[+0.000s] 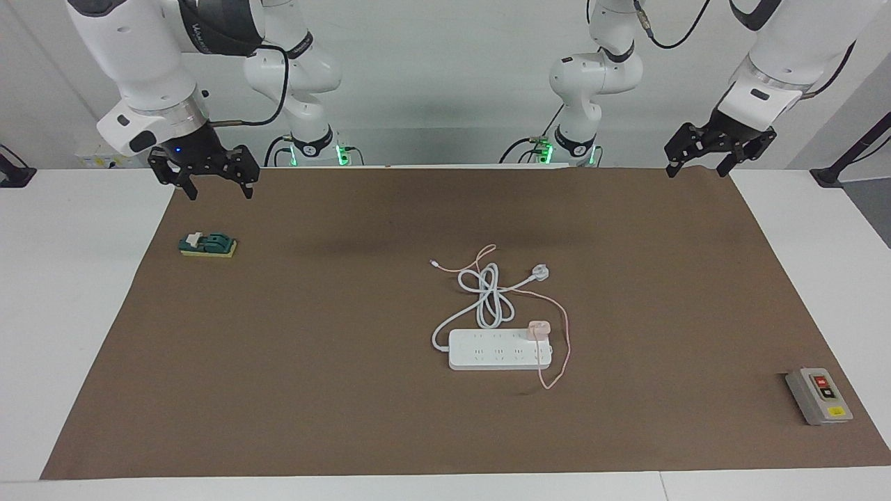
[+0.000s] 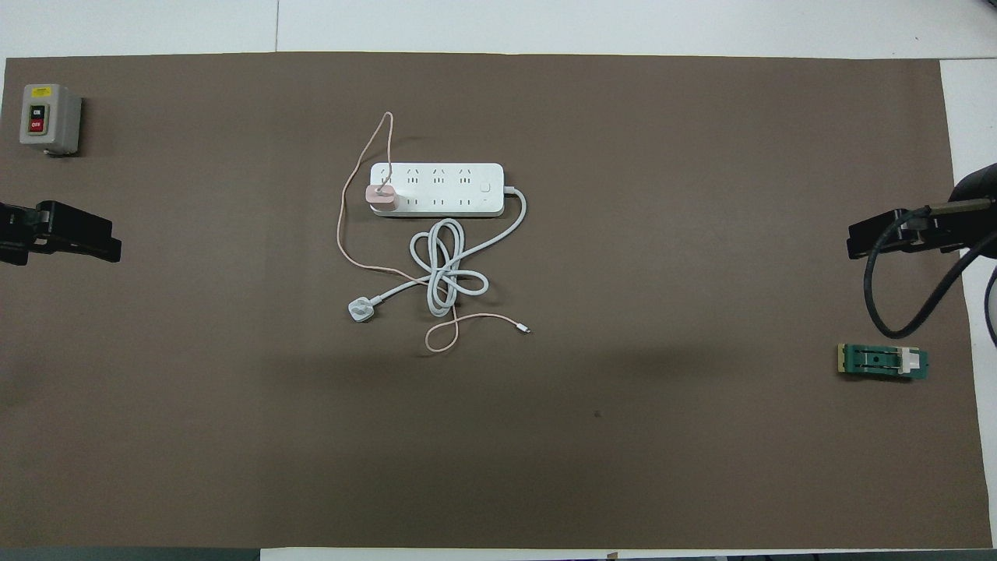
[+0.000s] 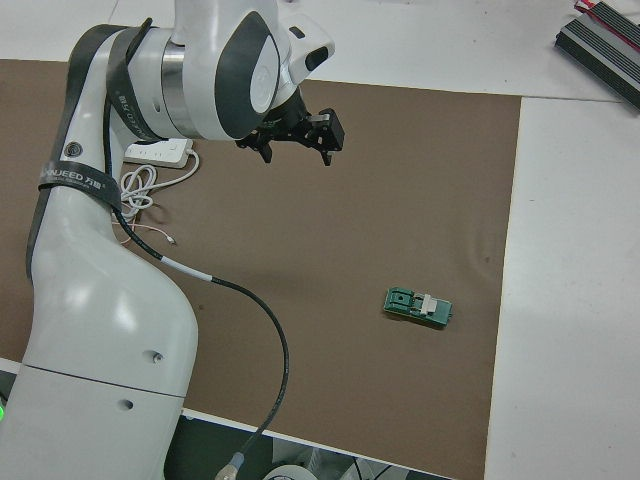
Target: Plug charger into power strip
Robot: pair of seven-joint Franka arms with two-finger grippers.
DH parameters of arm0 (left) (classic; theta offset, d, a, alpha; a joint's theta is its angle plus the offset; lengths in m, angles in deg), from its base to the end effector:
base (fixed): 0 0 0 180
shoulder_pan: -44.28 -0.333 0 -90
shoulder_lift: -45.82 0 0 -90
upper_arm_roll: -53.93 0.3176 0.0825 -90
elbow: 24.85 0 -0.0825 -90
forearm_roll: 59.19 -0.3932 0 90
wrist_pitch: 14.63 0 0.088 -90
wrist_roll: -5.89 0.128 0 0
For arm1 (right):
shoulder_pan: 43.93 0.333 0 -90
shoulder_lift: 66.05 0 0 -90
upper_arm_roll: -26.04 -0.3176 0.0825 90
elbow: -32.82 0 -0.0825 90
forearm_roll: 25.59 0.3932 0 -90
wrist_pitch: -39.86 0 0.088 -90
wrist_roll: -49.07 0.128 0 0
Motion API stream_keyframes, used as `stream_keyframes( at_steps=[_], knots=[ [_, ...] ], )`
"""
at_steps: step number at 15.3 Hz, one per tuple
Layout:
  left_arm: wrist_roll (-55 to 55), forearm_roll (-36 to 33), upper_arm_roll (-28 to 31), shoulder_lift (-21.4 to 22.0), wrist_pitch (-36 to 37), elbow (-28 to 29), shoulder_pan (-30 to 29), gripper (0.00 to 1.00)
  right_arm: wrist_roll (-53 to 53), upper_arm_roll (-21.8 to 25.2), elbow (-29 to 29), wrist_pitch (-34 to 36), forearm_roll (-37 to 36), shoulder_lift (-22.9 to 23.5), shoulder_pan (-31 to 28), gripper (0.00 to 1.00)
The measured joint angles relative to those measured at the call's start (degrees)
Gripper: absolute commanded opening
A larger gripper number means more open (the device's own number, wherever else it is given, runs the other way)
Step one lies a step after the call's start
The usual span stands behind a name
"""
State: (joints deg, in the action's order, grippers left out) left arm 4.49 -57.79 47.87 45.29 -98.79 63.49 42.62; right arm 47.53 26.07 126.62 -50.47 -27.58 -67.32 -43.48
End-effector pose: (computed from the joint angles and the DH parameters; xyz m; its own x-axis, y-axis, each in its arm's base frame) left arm 0.5522 -0.0456 0.6053 0.9951 -0.0546 -0.0826 -0.0529 -0.9983 0.0234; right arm 0.5549 -0.0004 0.5862 0.9986 0.0344 -0.0393 0.0357 -0.9988 0.0336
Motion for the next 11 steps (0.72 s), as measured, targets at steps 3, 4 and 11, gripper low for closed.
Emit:
stream_keyframes(
  at_steps=[3,4,11],
  knots=[
    [0.03,0.00,-0.59,0.01,-0.55,0.93,0.09,1.00,0.00,0.00,0.00,0.00,0.00,0.00,0.00,1.00],
    [0.03,0.00,-1.10,0.06,-0.56,0.93,0.16,1.00,0.00,0.00,0.00,0.00,0.00,0.00,0.00,1.00],
    [0.03,0.00,-1.37,0.25,-0.61,0.93,0.60,1.00,0.00,0.00,0.00,0.00,0.00,0.00,0.00,1.00]
  ],
)
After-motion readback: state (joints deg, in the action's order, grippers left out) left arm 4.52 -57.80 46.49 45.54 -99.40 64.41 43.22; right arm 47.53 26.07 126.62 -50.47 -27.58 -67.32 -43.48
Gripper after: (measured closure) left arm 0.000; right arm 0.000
